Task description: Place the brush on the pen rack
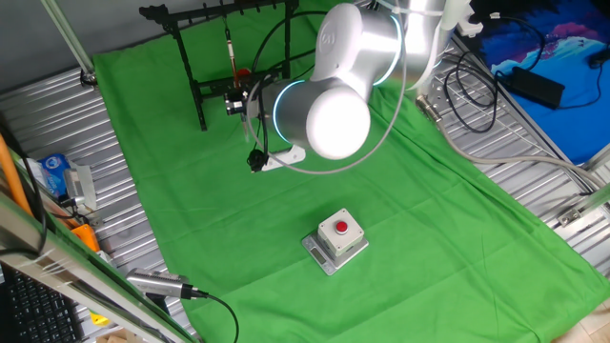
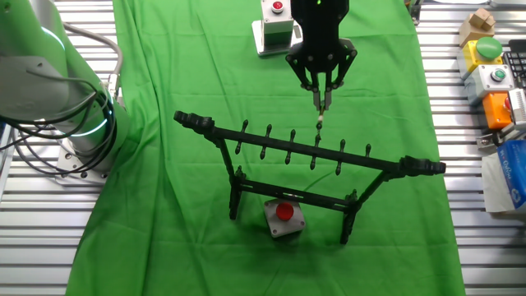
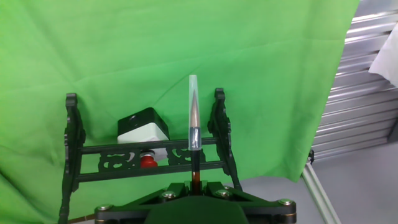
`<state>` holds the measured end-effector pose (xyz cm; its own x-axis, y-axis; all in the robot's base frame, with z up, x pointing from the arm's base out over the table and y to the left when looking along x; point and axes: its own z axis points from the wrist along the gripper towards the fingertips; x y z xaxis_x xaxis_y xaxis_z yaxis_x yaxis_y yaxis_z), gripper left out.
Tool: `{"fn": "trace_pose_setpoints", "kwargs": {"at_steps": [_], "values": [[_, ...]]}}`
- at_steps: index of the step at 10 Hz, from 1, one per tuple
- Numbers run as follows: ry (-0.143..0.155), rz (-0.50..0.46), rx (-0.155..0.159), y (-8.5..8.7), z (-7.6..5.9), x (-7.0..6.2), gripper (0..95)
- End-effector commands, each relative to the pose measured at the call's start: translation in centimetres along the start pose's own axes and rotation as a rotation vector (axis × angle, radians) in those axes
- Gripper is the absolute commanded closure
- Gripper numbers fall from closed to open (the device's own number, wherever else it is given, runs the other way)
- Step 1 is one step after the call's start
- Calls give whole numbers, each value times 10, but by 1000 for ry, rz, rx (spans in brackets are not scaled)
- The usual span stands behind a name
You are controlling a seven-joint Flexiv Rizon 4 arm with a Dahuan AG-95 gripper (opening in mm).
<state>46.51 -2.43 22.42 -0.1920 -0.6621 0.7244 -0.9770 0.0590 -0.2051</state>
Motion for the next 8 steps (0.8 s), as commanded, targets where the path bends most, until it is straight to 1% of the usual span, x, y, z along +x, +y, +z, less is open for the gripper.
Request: {"fn": "trace_pose_setpoints", "kwargs": {"at_steps": [1,5,8], "values": [[-7,-3,-1,1,1,1,950],[-11,-3,2,7,3,2,950],[-16,-5,5,8,4,5,950]]}}
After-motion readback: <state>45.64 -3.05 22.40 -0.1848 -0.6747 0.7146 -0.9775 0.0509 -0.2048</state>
